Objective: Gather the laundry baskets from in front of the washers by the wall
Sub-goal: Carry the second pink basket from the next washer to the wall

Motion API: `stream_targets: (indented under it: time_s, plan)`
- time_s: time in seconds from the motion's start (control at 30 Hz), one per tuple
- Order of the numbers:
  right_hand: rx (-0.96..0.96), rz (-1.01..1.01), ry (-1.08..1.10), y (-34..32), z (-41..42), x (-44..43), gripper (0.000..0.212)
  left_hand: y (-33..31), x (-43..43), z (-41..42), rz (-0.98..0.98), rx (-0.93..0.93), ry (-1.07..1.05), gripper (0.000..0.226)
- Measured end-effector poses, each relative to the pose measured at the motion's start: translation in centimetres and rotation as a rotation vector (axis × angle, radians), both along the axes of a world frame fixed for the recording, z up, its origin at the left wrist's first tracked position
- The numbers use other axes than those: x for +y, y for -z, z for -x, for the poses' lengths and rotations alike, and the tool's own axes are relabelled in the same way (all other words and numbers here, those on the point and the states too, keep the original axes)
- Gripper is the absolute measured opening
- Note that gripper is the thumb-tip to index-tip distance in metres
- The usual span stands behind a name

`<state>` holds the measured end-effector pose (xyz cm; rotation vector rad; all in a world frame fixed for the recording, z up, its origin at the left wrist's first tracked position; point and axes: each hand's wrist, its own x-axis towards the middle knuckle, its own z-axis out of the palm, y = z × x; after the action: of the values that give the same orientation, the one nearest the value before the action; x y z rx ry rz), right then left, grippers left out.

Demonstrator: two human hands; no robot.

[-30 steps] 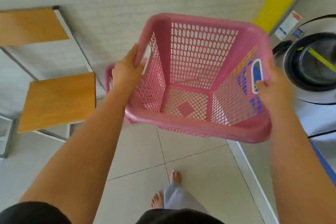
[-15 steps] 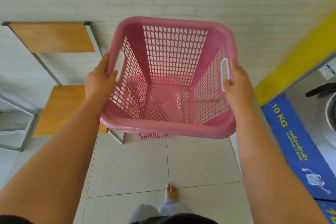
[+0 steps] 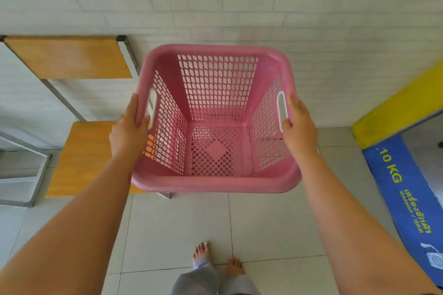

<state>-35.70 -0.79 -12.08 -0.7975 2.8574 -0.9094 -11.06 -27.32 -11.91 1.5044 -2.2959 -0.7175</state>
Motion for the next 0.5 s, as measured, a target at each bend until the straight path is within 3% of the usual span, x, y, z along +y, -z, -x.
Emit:
stream_targets:
  time_s: [0.5]
  plan:
    - [-0.078, -0.084, -0.039, 16.0, 4.6, -4.8, 0.065, 15.7, -3.8, 3.7, -0.094, -0.146, 0.013, 0.058]
